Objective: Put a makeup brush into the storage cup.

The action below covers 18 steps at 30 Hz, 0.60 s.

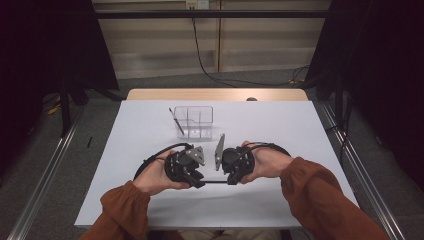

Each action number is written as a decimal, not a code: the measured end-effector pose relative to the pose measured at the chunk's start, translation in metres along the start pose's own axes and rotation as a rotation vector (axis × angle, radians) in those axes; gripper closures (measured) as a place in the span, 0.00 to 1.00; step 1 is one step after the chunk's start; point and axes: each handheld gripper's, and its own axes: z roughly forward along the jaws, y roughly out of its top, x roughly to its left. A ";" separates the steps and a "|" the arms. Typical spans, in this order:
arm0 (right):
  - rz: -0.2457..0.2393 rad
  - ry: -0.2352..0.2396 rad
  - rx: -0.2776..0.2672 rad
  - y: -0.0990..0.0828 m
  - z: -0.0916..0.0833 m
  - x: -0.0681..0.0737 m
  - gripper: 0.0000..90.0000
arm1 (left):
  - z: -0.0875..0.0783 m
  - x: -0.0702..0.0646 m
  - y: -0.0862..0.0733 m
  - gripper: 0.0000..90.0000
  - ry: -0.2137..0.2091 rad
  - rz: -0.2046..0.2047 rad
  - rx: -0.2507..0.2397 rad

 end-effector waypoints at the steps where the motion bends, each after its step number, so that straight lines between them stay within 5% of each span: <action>1: 0.002 -0.001 -0.006 -0.001 0.000 0.000 0.94 | 0.001 0.001 0.000 0.82 -0.005 0.012 0.010; 18: 0.001 -0.005 -0.022 -0.005 0.005 -0.001 0.93 | 0.009 -0.001 0.001 0.92 -0.049 0.000 0.030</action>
